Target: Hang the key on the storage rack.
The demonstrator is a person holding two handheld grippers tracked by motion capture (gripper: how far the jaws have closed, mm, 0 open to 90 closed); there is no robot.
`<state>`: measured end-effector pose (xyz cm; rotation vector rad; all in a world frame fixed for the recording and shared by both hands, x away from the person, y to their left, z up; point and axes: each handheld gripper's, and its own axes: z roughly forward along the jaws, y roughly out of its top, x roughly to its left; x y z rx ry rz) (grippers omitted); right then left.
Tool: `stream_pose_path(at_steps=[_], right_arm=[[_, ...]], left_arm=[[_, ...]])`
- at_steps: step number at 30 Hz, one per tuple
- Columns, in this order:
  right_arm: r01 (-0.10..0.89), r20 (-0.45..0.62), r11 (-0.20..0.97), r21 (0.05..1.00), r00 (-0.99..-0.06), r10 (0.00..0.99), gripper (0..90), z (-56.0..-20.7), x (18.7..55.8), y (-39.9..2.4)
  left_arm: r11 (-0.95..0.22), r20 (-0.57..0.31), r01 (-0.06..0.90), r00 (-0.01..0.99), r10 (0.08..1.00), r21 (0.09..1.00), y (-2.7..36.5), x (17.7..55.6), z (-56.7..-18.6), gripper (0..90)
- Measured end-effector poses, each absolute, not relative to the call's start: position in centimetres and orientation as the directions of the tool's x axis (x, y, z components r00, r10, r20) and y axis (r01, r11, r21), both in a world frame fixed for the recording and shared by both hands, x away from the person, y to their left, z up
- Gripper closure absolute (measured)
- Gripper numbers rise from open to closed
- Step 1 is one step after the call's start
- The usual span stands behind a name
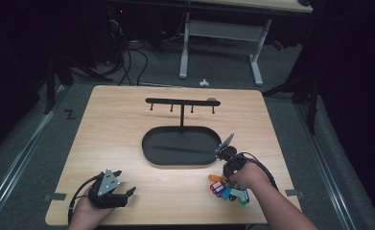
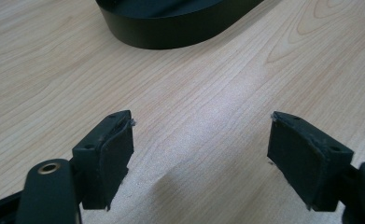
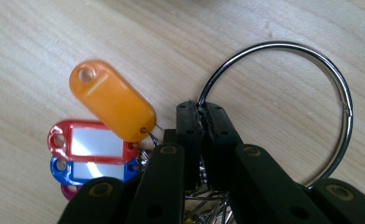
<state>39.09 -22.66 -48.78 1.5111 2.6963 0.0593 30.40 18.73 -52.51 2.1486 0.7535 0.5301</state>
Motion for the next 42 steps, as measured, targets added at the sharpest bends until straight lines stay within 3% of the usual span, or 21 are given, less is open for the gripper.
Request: stream_pose_path(at_steps=[5, 20, 30, 42], right_arm=[[0.825, -0.019, 0.563, 0.046, -0.563, 0.826, 86.1, -48.8, 38.7, -22.6], [0.853, 0.035, 0.521, 0.028, -0.522, 0.852, 78.7, -48.8, 39.5, -22.7], [0.856, 0.012, 0.516, -0.001, -0.516, 0.856, 83.0, -48.8, 39.9, -22.3], [0.827, -0.005, 0.561, 0.036, -0.561, 0.828, 87.0, -48.8, 39.4, -22.4]], left_arm=[[-0.519, 0.120, 0.339, 0.738, 0.664, 0.784, 18.7, 30.4, -52.5, 23.1], [-0.526, 0.123, 0.335, 0.744, 0.656, 0.782, 18.6, 30.4, -52.6, 23.4], [-0.536, 0.123, 0.331, 0.755, 0.644, 0.777, 18.3, 30.3, -52.7, 23.6], [-0.533, 0.126, 0.327, 0.753, 0.646, 0.780, 18.4, 30.2, -52.6, 23.8]])
